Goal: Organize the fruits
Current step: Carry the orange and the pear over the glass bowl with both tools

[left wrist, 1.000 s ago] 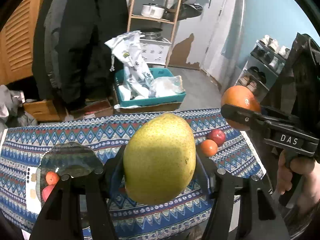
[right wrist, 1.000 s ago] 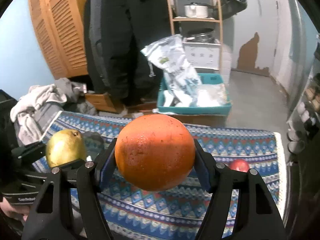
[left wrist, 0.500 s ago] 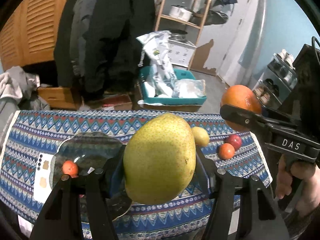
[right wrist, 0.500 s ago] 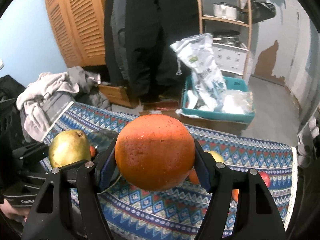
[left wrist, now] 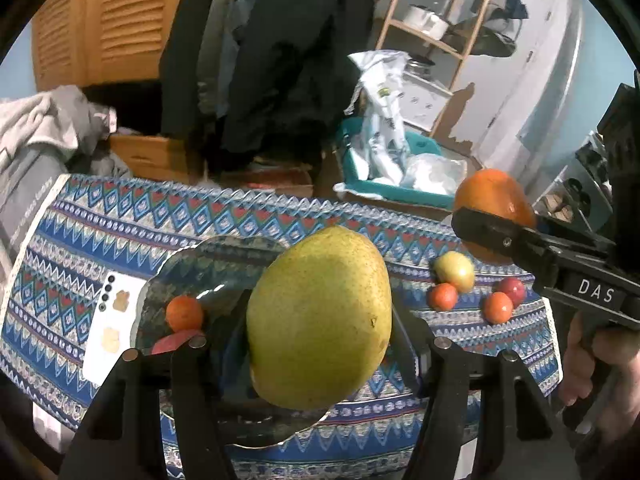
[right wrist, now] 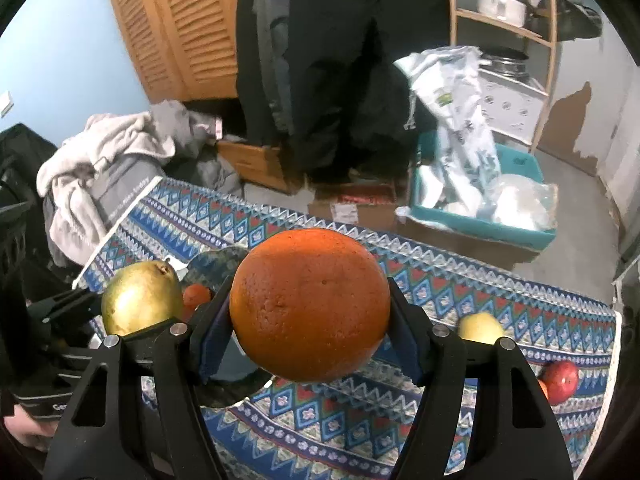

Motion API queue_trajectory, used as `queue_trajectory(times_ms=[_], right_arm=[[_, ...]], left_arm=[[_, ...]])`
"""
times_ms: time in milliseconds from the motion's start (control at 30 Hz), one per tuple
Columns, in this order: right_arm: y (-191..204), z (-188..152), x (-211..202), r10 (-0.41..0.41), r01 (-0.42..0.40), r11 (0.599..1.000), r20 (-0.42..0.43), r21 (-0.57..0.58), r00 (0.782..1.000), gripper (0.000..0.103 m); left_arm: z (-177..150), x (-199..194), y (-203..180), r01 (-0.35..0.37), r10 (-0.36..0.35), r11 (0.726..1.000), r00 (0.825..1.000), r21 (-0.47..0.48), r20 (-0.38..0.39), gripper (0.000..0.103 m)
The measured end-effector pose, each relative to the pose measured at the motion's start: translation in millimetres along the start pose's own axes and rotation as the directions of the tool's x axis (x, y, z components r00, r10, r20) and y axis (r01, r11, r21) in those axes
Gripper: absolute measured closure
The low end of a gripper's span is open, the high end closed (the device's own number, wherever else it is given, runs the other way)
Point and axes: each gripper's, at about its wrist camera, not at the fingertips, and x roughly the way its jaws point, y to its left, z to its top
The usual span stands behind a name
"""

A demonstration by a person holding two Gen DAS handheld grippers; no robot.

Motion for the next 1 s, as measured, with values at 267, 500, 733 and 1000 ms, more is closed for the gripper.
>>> queue_trajectory(times_ms=[267,500,733,1000], right_arm=[[16,1,37,0.031,-0.031,0.999,-0.066,-0.007,0.997,0.034],[28,-6,72,0.03,-0.035,0.999,-0.131,-0.033,0.991,0.034],[33,-17,102,0.046,-0.052,0.998,-0.2,-0.024,0.979,0.034],[43,-31,124,0.067,-0.076,0.997,-0.264,-0.026,0.962,0.034]], left_arm=[[-14,29,29,-0.039,0.036,0.998,0.997,-0.042,-0.07,0.039],[-33,52,47,-0.052,0.04,0.996,0.988,-0.075,-0.152,0.039],[-40,58,60,-0.07,0.052,0.993,0.982,-0.098,-0.183,0.039],[-49,70,68,-0.076,0.044,0.988,0.973,-0.135,-0.226,0.038]])
